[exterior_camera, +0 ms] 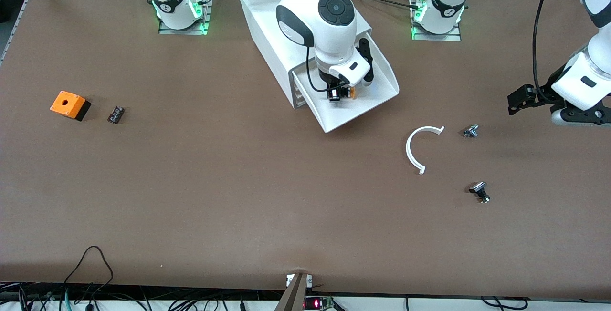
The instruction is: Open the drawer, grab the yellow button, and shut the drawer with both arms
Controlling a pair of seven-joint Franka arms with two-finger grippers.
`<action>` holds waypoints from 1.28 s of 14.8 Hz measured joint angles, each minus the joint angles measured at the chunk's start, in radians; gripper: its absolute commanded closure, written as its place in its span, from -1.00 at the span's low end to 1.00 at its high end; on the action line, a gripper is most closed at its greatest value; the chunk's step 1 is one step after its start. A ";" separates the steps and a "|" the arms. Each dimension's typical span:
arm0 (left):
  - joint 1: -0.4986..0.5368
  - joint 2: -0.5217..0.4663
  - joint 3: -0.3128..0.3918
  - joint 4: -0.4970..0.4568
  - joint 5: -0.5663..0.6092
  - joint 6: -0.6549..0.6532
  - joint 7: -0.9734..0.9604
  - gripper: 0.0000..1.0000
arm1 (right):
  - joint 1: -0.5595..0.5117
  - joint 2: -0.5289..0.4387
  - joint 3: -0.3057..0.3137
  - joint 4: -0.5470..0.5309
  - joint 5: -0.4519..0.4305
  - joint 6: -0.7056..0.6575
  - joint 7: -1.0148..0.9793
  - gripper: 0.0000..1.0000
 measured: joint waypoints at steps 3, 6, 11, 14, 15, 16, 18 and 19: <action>0.000 0.002 0.000 0.001 0.000 -0.003 0.000 -1.00 | 0.011 -0.002 -0.004 0.016 0.000 0.003 0.000 0.46; -0.001 0.005 -0.001 0.009 0.000 -0.006 0.000 -1.00 | 0.017 -0.029 -0.027 0.039 0.001 0.002 0.002 0.48; -0.002 0.011 -0.002 0.028 -0.004 -0.028 0.000 -1.00 | -0.047 -0.164 -0.085 -0.013 0.022 -0.028 0.197 0.47; -0.005 0.021 -0.008 0.033 -0.004 -0.037 0.000 -1.00 | -0.174 -0.218 -0.091 -0.103 0.048 -0.026 0.239 0.47; -0.011 0.027 -0.012 0.033 -0.004 -0.039 0.000 -1.00 | -0.214 -0.230 -0.093 -0.133 0.053 -0.025 0.247 0.47; -0.017 0.034 -0.019 0.033 -0.004 -0.044 0.000 -1.00 | -0.249 -0.244 -0.094 -0.167 0.054 -0.024 0.265 0.47; -0.030 0.044 -0.029 0.033 -0.004 -0.061 0.007 -1.00 | -0.315 -0.283 -0.098 -0.254 0.054 -0.006 0.331 0.47; -0.033 0.046 -0.033 0.033 -0.004 -0.066 0.018 -1.00 | -0.349 -0.306 -0.099 -0.306 0.054 0.017 0.388 0.47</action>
